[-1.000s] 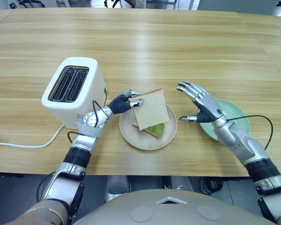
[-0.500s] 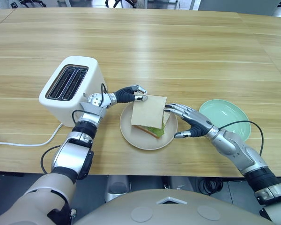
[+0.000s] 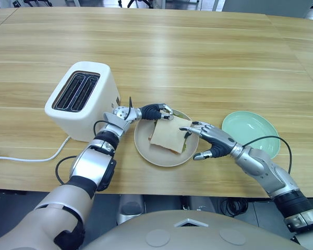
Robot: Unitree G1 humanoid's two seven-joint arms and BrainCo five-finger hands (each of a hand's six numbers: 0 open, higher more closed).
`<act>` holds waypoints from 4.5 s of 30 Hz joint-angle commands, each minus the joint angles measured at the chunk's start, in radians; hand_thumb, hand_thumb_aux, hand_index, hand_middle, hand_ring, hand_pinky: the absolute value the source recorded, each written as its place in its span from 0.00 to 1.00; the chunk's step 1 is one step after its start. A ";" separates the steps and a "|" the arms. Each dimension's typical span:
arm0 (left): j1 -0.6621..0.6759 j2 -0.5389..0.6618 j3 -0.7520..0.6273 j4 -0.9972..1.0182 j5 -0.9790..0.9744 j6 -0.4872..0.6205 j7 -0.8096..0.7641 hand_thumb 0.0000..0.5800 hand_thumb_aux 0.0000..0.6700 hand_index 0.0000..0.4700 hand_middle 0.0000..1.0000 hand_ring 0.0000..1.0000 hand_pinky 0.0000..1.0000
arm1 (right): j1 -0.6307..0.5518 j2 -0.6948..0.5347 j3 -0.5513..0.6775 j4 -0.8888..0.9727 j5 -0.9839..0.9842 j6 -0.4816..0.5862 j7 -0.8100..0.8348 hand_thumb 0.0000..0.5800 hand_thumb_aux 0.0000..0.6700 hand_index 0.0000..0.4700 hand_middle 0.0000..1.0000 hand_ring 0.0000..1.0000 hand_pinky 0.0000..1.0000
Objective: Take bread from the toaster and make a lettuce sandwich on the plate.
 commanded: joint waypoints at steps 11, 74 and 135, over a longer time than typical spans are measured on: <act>-0.055 -0.040 -0.011 0.046 0.073 0.030 0.129 1.00 1.00 0.98 1.00 1.00 1.00 | -0.009 0.031 0.062 -0.072 0.008 -0.073 0.076 0.00 0.00 0.00 0.00 0.00 0.00; 0.186 0.317 -0.165 -0.679 0.408 -0.031 0.916 0.00 0.00 0.00 0.00 0.00 0.00 | -0.087 0.129 0.092 0.152 -0.052 -0.120 -0.094 0.00 0.00 0.00 0.00 0.00 0.00; 0.364 0.252 -0.145 -0.363 0.362 -0.079 0.553 1.00 1.00 0.98 1.00 1.00 1.00 | -0.526 0.260 0.159 0.838 -0.186 0.073 -0.160 1.00 1.00 0.98 1.00 1.00 1.00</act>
